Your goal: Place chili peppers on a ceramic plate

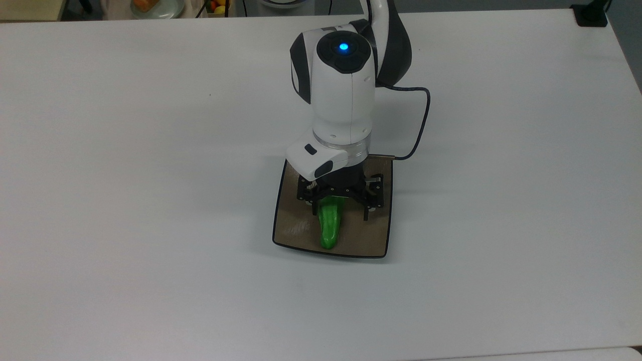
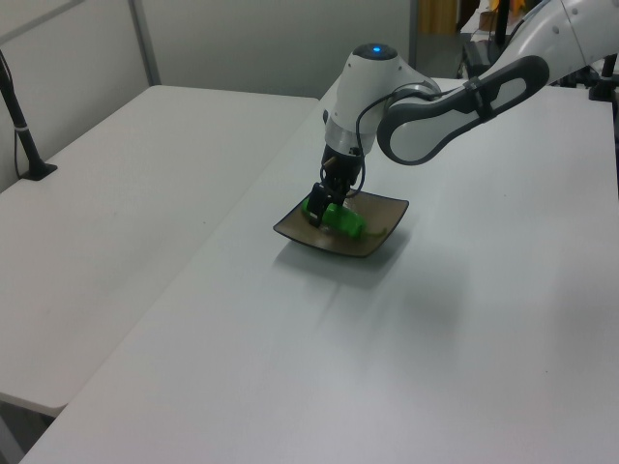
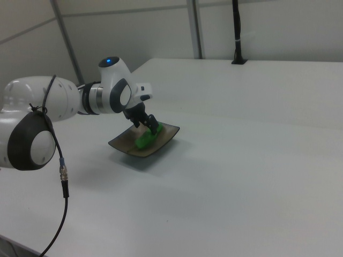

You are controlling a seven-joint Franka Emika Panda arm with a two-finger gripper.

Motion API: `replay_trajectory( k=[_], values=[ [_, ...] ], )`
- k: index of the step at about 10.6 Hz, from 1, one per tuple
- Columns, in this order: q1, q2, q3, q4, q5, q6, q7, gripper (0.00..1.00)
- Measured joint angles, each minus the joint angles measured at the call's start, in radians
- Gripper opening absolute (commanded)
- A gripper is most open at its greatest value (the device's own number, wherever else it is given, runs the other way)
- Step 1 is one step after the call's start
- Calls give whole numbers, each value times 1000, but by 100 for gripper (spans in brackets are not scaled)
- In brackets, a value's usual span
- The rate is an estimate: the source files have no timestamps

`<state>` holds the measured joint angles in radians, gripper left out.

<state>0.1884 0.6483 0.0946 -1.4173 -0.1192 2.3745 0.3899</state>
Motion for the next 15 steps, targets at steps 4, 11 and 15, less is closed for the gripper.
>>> replay_trajectory(
  k=[4,11,15],
  values=[
    [1,-101,0,19,0,-179,0,100],
    [11,-485,-1,16,76,-766,0,100],
    [8,-619,-39,-104,143,-788,-82,100]
  ],
)
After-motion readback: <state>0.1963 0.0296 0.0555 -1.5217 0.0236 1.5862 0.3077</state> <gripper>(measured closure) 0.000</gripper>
